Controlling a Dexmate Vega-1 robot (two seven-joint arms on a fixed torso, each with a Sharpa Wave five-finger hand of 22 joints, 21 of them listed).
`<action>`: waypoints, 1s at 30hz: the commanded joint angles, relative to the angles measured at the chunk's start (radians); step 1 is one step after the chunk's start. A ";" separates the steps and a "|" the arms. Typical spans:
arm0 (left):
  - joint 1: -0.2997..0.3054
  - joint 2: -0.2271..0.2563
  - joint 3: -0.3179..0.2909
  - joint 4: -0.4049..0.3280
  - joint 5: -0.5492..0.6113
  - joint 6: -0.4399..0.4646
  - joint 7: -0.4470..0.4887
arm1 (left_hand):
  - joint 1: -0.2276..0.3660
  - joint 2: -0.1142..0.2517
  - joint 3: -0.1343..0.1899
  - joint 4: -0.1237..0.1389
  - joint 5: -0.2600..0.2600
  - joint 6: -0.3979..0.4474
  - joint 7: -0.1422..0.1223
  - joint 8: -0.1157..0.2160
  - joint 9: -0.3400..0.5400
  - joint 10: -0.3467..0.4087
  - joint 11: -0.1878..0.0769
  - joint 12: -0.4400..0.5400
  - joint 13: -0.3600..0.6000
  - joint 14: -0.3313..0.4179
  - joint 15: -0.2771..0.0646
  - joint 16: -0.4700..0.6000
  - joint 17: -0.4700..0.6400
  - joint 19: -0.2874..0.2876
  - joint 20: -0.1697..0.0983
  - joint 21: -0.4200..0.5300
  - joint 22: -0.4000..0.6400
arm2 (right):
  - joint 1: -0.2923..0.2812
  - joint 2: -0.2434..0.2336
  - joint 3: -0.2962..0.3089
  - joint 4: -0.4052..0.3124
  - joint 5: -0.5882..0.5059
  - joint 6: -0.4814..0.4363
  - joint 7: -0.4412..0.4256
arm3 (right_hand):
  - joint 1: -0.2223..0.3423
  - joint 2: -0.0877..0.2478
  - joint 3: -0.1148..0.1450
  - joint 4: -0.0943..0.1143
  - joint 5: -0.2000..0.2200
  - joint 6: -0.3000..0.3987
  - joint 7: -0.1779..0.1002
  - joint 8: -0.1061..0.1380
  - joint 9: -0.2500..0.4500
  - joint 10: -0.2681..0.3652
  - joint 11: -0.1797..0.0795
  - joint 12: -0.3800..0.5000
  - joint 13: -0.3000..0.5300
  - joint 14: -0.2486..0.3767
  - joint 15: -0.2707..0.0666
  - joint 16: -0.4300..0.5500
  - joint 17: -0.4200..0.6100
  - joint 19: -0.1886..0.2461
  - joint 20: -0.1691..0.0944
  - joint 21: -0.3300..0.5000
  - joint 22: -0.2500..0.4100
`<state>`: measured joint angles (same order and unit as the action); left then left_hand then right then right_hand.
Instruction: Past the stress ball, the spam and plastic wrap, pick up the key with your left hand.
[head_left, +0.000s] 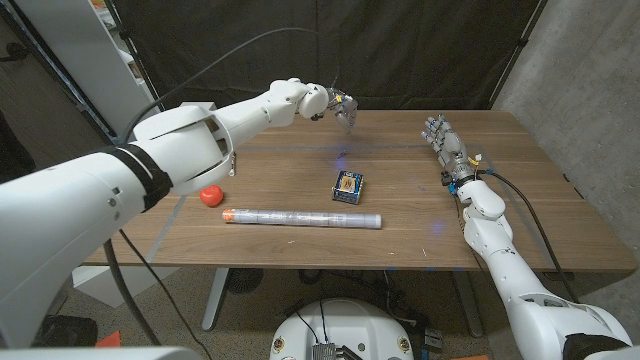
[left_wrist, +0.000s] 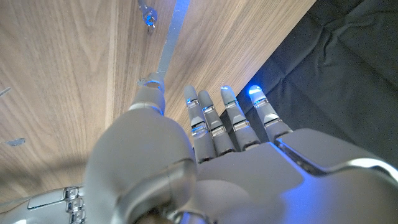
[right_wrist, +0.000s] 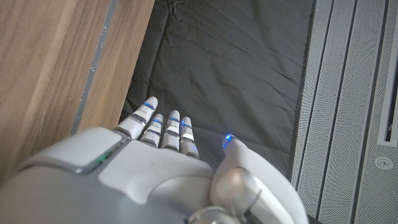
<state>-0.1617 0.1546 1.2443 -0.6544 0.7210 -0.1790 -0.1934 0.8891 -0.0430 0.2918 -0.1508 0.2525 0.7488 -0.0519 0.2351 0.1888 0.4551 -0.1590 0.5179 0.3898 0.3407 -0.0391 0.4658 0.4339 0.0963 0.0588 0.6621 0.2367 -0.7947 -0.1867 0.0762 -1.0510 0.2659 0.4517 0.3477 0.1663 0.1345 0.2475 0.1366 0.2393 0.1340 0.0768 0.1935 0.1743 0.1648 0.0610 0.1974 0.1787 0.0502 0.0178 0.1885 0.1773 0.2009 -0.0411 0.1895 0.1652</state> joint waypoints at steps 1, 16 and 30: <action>-0.023 -0.055 0.040 0.123 -0.018 -0.037 0.042 | 0.017 0.001 -0.006 -0.002 0.006 0.008 -0.007 -0.007 0.002 0.003 -0.001 0.006 0.007 0.009 -0.101 0.001 0.007 0.008 -0.002 0.009 0.002 | 0.016 0.003 0.002 0.026 -0.008 0.000 0.006 | -0.008 0.000 0.005 -0.002 -0.003 0.010 0.001 0.001 0.005 0.008 0.003 0.002 0.006 0.011 0.002 0.000 0.002 0.005 -0.022 0.003 0.005; -0.052 -0.146 0.144 0.285 -0.071 -0.030 0.094 | 0.027 -0.001 -0.017 0.002 0.009 0.022 -0.009 -0.009 0.003 0.011 -0.003 0.016 0.016 0.017 -0.106 0.001 0.012 0.009 -0.009 0.017 0.001 | 0.030 0.009 0.006 0.051 -0.013 0.008 0.010 | -0.009 -0.002 0.006 -0.004 -0.003 0.011 0.000 -0.001 0.005 0.009 0.003 0.001 0.006 0.012 0.001 -0.001 0.001 0.005 -0.022 0.003 0.005; -0.055 -0.170 0.242 0.295 -0.138 0.032 0.097 | 0.044 0.003 -0.026 0.004 0.011 0.044 -0.012 -0.007 0.004 0.021 -0.007 0.026 0.025 0.021 -0.113 0.002 0.020 0.012 -0.017 0.026 -0.001 | 0.046 0.013 0.011 0.080 -0.016 0.015 0.015 | -0.010 -0.002 0.007 -0.005 -0.003 0.011 0.001 -0.002 0.005 0.010 0.003 -0.001 0.006 0.012 0.002 -0.001 0.001 0.005 -0.022 0.003 0.005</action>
<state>-0.2097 0.0073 1.4169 -0.3835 0.6223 -0.1782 -0.1005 0.9185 -0.0399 0.2716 -0.1462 0.2603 0.7810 -0.0627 0.2273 0.1885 0.4681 -0.1648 0.5383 0.4110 0.3532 -0.0448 0.4659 0.4482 0.1070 0.0482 0.6811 0.2369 -0.7605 -0.1765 0.0837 -0.9921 0.2530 0.4605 0.3581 0.1622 0.1305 0.2474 0.1366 0.2393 0.1340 0.0768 0.1935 0.1743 0.1644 0.0608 0.1974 0.1787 0.0538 0.0214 0.1885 0.1773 0.2009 -0.0410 0.1895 0.1652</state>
